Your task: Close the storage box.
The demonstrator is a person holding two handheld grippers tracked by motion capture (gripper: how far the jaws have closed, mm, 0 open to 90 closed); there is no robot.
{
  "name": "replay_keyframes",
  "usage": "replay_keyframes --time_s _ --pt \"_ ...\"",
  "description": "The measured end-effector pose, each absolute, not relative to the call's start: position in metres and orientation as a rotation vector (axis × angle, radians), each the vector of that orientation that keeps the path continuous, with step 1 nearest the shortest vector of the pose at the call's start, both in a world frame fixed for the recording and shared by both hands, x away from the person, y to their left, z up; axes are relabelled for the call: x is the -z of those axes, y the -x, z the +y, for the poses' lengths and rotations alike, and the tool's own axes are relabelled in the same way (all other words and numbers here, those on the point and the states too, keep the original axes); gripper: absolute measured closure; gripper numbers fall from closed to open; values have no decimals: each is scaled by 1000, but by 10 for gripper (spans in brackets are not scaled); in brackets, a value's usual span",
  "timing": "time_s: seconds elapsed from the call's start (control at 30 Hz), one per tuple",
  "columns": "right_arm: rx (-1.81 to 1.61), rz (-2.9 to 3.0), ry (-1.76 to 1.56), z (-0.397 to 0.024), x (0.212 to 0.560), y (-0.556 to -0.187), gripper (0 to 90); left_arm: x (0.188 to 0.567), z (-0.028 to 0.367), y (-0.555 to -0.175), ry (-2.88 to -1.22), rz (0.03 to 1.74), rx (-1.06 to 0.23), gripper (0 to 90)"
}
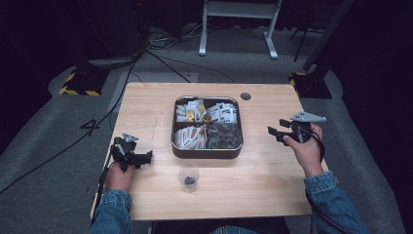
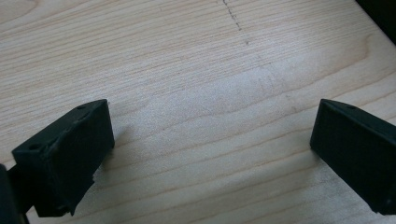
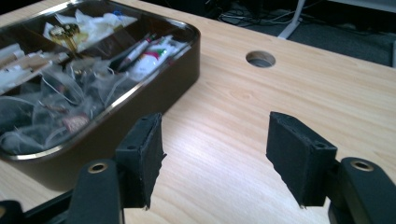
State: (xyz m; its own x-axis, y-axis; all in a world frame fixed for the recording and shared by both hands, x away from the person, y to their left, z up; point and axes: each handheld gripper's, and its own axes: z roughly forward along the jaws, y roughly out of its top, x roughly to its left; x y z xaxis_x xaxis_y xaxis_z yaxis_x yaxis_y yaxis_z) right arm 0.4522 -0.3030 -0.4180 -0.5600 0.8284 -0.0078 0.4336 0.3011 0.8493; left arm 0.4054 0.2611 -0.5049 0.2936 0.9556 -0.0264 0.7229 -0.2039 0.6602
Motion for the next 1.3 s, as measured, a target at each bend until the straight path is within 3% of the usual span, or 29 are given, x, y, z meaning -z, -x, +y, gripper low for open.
replay_keyframes --time_s 0.9,1.3 --pt "-1101 2125 -1321 -366 493 -458 294 505 261 -406 -1996 1492 -534 0" --pt "-1061 2163 -1358 -374 502 -462 257 505 261 -406 -1997 1491 -538 0"
